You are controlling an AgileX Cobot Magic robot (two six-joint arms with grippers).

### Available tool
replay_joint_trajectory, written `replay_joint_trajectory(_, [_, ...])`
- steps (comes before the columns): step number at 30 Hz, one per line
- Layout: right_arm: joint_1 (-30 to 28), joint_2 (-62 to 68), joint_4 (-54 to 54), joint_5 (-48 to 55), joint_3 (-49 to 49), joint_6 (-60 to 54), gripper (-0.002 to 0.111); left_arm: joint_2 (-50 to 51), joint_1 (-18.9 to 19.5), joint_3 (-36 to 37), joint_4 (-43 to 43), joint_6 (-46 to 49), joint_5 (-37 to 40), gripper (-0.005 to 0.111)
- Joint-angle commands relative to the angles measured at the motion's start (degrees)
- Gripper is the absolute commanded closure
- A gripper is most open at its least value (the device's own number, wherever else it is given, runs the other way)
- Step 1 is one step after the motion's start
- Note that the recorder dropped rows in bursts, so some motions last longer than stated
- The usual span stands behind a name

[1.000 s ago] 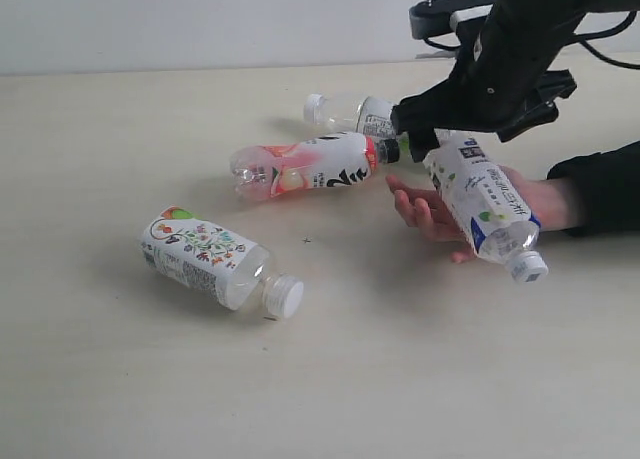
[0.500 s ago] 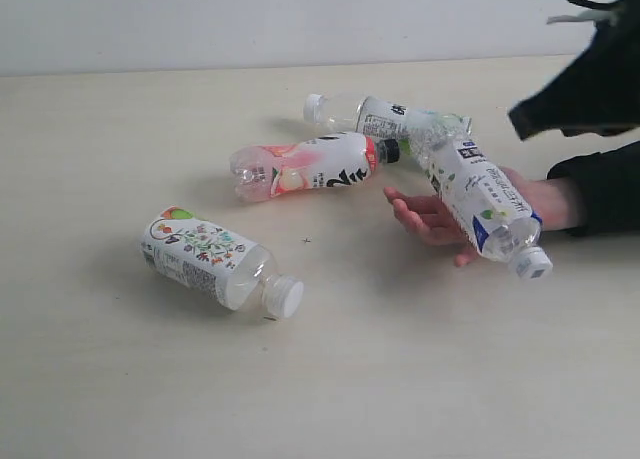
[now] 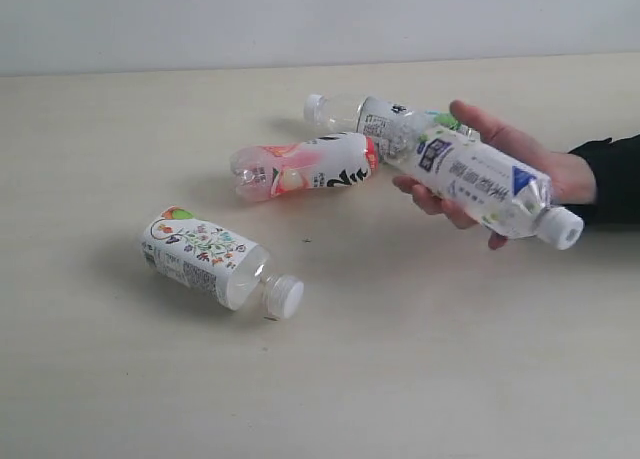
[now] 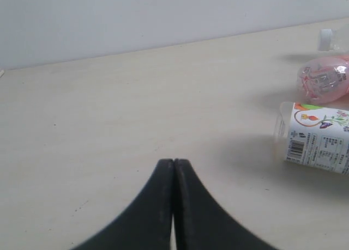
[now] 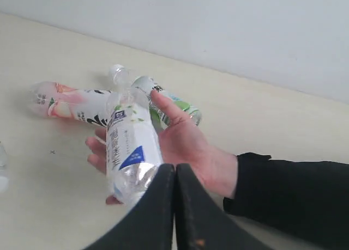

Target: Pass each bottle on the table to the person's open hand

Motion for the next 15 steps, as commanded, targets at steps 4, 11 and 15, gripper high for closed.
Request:
replay_joint_trajectory(4, [0.04, -12.91, -0.64, -1.88, 8.50, -0.11, 0.108, -0.37, -0.10, -0.06, -0.18, -0.20, -0.16, 0.106])
replay_joint_trajectory(11, [0.04, -24.99, -0.15, -4.83, 13.24, -0.12, 0.108, -0.37, -0.10, -0.06, -0.18, -0.20, -0.16, 0.106])
replay_joint_trajectory(15, [0.04, -24.99, 2.86, -4.09, 13.12, -0.12, 0.108, -0.37, -0.10, -0.06, -0.18, -0.20, -0.16, 0.106])
